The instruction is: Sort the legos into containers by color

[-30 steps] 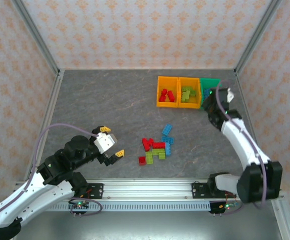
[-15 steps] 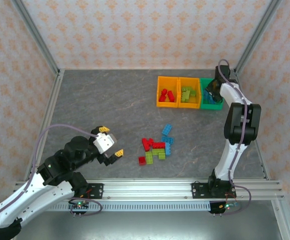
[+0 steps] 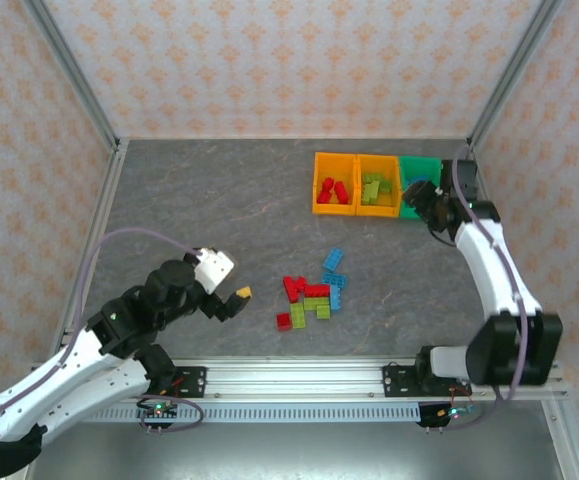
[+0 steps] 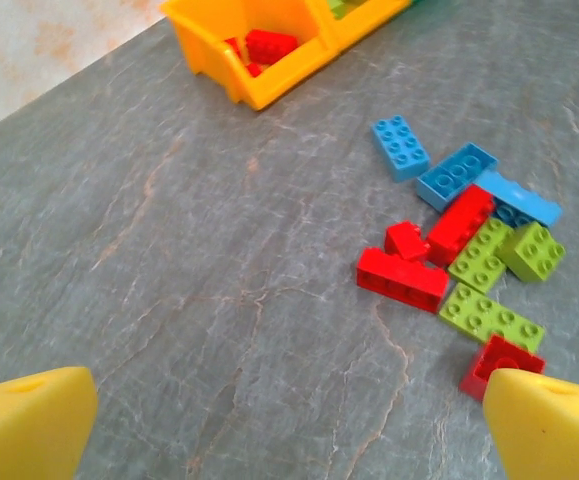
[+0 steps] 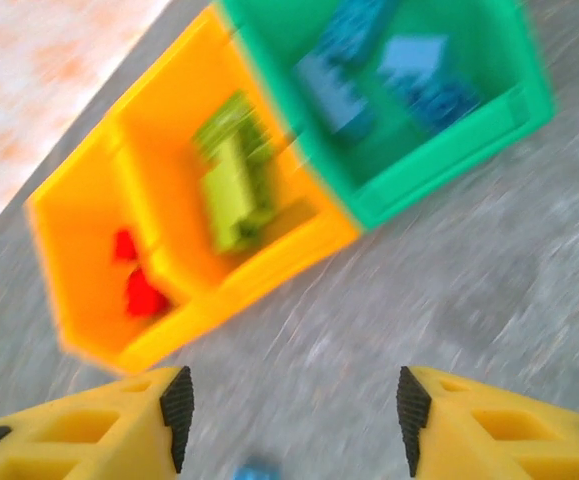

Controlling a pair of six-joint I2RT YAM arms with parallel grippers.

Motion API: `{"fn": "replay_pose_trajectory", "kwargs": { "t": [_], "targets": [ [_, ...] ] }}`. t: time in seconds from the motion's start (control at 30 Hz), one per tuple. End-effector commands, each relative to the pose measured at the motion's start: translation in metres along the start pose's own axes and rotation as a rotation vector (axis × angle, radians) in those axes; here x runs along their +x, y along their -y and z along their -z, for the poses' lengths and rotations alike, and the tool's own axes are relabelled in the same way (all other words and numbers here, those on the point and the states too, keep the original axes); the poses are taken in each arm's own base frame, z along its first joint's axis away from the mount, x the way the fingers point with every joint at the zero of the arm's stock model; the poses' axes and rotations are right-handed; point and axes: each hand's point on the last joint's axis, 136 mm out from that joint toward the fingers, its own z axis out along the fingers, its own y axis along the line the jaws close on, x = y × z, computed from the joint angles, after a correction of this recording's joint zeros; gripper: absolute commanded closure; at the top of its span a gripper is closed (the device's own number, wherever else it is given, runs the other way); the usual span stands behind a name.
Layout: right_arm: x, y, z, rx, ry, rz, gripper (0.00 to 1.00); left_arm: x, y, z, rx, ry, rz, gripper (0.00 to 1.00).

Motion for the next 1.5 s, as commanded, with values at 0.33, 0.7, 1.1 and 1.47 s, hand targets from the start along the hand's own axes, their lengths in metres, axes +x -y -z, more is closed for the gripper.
{"fn": "replay_pose_trajectory", "kwargs": {
  "t": [0.33, 0.7, 1.1, 1.47],
  "targets": [
    [0.212, -0.026, 0.066, -0.214, -0.515, 0.303, 0.31, 0.015, -0.005, -0.088, -0.285, -0.271, 1.011, 0.08],
    [0.223, -0.004, 0.049, -0.104, -0.513, 0.339, 0.30, 0.051, 0.069, -0.178, -0.219, -0.500, 1.084, 0.17],
    [0.223, 0.002, 0.047, -0.080, -0.508, 0.340, 0.30, 0.090, 0.066, -0.186, -0.312, -0.553, 1.091, 0.57],
    [0.222, 0.001, 0.047, -0.079, -0.498, 0.324, 0.30, 0.104, 0.054, -0.163, -0.343, -0.530, 1.112, 0.67]
  ]
}}
